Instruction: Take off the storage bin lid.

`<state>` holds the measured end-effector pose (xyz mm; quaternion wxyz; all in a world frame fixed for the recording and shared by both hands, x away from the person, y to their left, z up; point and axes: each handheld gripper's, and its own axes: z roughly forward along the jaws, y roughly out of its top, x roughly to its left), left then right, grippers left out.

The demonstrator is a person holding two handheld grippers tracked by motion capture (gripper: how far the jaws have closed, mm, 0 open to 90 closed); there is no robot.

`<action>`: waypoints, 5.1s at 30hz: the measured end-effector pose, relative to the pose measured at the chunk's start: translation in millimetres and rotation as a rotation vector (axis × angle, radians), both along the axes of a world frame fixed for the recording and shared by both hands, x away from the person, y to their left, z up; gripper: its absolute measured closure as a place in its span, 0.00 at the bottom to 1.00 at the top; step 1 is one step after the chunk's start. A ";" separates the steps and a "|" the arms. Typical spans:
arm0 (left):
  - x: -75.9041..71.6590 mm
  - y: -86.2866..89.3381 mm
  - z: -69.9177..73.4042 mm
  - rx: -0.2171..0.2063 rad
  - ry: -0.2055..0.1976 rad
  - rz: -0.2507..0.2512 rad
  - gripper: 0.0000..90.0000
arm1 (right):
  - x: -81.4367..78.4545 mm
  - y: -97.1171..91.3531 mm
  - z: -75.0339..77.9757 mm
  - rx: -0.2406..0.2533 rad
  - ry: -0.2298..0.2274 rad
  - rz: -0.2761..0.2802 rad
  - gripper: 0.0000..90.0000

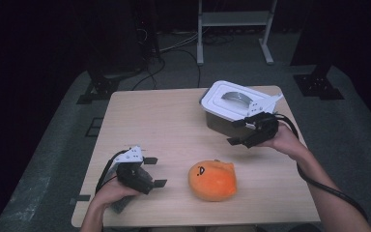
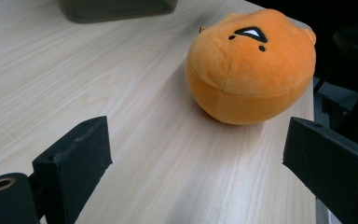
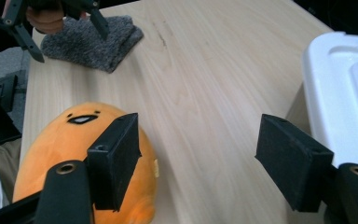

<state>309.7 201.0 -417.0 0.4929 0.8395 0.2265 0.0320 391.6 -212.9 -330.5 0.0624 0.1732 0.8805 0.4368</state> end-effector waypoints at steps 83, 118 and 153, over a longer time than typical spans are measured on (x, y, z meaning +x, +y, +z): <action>4.9 13.0 -5.3 -0.005 0.023 0.052 0.04 | 134.9 -23.5 -0.7 -0.058 -0.003 -0.216 0.72; 4.4 15.4 -7.4 0.003 0.028 0.059 0.04 | 90.8 24.4 -1.9 -0.047 -0.002 -0.009 0.72; 5.8 18.1 -13.7 0.026 0.045 0.068 0.04 | 70.3 62.1 -0.9 -0.057 0.007 0.110 0.73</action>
